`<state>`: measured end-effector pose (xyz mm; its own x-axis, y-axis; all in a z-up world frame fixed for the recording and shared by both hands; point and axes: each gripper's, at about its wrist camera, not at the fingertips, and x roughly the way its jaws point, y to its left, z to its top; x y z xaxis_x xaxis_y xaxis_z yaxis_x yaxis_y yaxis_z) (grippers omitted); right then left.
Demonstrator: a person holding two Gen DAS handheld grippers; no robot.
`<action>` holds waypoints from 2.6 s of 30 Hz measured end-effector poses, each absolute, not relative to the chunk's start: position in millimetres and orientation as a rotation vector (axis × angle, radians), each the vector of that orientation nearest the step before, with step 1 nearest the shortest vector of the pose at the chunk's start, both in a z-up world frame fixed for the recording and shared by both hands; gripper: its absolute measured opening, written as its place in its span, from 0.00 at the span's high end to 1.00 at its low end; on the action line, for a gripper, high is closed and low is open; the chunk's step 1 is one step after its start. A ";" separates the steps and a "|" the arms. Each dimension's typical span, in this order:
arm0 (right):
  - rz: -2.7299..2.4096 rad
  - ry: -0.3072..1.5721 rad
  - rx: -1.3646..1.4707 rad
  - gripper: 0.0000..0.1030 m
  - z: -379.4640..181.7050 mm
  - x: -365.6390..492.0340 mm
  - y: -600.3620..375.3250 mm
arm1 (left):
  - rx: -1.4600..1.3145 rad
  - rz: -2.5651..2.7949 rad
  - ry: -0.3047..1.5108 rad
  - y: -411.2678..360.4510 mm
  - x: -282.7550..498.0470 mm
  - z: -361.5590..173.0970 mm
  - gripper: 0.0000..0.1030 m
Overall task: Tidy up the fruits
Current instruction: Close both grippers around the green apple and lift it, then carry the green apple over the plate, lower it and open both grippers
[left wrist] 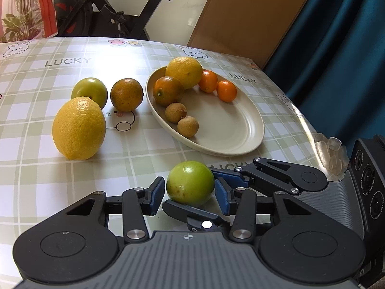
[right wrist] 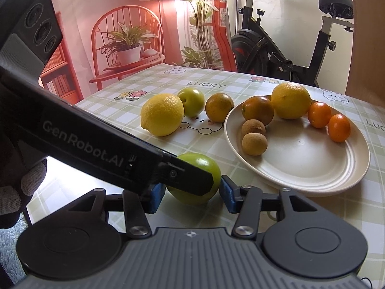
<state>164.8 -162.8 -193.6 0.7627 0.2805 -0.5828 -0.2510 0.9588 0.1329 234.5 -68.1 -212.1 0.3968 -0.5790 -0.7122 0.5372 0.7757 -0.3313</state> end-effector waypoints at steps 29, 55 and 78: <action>0.214 0.538 0.102 0.50 -147.8 174.2 -196.3 | -0.052 -0.739 0.830 -100.9 264.2 -164.3 0.54; 0.108 0.611 0.157 0.50 -181.5 250.6 -272.4 | 0.035 -0.699 0.922 -179.6 344.2 -199.0 0.54; 0.099 0.475 0.221 0.44 -175.9 175.4 -241.0 | 0.029 -0.640 0.752 -101.6 293.5 -147.0 0.53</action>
<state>175.4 -241.0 -175.9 0.8849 0.1456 -0.4425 -0.0428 0.9713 0.2340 293.5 -101.6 -147.0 0.5509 -0.5303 -0.6445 0.5507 0.8112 -0.1968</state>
